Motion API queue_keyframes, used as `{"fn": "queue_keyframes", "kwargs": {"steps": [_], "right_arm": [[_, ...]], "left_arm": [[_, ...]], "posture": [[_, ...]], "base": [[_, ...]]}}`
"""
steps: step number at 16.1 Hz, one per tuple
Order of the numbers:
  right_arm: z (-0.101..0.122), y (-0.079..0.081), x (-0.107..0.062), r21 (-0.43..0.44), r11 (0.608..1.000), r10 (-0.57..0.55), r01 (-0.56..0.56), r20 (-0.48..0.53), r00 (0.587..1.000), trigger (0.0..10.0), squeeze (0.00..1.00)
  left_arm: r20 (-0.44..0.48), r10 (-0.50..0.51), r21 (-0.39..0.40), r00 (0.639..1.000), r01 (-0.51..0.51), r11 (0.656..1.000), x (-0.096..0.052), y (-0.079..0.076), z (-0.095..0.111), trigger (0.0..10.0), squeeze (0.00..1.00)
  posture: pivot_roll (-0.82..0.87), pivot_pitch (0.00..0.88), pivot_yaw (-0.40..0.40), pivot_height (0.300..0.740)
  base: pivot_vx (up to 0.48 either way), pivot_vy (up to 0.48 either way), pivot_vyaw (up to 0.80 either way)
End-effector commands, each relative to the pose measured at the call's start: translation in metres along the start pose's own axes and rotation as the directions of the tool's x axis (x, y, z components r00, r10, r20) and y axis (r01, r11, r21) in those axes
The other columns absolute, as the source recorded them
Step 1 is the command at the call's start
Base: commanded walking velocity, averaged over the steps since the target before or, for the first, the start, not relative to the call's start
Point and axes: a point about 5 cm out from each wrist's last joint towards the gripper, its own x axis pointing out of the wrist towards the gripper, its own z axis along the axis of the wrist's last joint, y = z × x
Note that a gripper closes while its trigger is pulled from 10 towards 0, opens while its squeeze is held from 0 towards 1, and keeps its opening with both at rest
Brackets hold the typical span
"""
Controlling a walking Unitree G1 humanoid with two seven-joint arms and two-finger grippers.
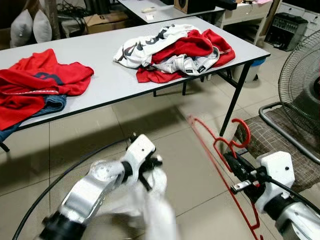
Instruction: Hang hanger
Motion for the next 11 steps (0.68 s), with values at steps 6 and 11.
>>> {"fn": "queue_keyframes", "kwargs": {"steps": [6, 11], "right_arm": [[-0.004, -0.018, 0.011, -0.088, 0.978, 0.189, -0.189, -0.016, 0.982, 10.0, 0.00], [0.004, 0.000, 0.021, -0.168, 0.906, 0.389, -0.389, -0.035, 0.921, 10.0, 0.00]], "left_arm": [[-0.016, -0.036, 0.159, 0.999, 0.038, 0.987, -0.007, 0.061, 0.023, 10.0, 0.00], [0.153, -0.006, 0.283, 0.988, -0.038, 0.959, -0.005, 0.087, 0.070, 10.0, 0.00]], "posture": [[-0.10, 0.000, 0.075, 0.740], [-0.06, 0.000, 0.078, 0.740]], "base": [[0.000, 0.000, 0.00], [0.000, 0.000, 0.00]]}}
